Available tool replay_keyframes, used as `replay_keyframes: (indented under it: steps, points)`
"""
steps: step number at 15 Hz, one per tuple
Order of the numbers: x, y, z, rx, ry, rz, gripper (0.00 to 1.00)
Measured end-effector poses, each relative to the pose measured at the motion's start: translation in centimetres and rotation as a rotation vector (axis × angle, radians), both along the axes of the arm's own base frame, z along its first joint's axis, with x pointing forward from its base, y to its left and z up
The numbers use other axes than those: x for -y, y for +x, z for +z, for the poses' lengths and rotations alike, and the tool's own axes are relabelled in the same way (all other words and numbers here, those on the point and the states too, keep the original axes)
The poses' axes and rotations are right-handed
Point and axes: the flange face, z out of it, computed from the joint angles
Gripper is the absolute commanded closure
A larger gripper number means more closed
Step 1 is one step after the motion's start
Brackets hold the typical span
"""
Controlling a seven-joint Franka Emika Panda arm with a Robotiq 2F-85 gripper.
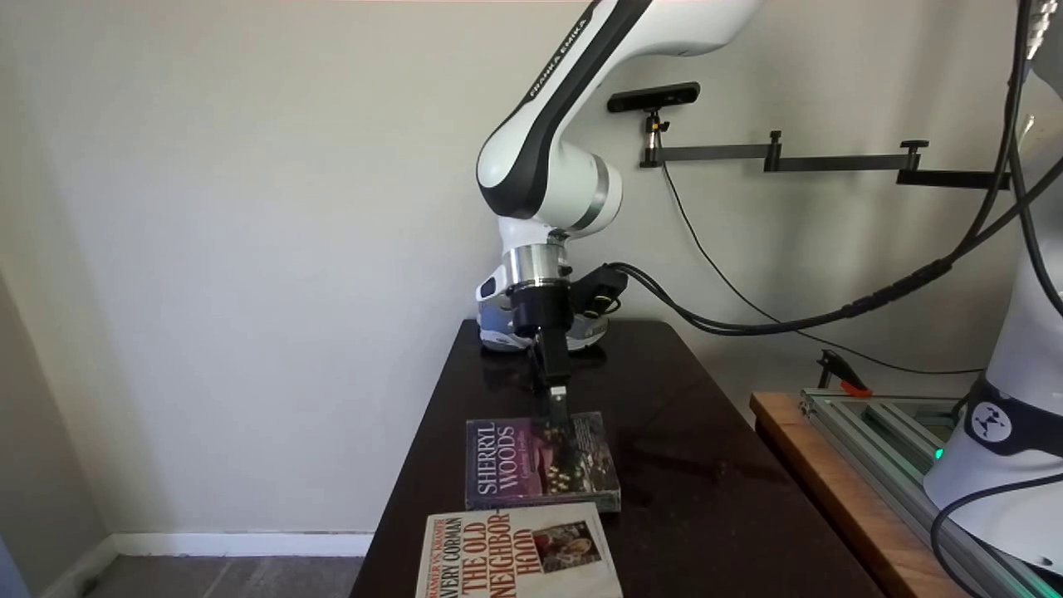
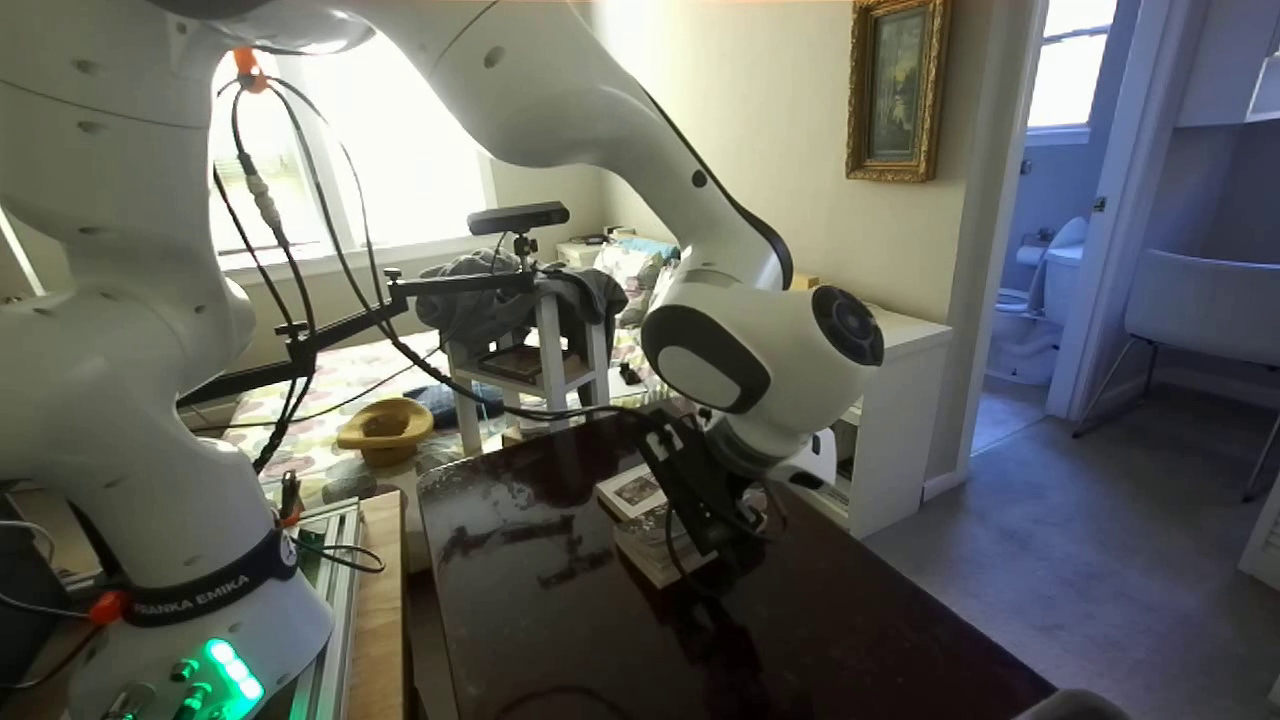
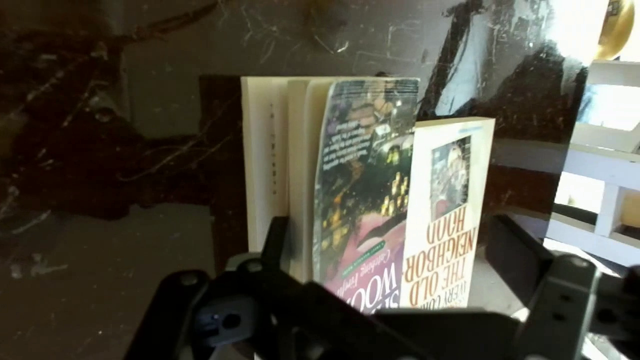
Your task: Open the book on the right
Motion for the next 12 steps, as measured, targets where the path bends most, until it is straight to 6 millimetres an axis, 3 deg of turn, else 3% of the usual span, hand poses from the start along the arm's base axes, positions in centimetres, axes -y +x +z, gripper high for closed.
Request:
replay_keyframes:
  steps: [12]
  points:
    - [-2.3,0.7,0.7,-0.015,0.069,0.054,0.0]
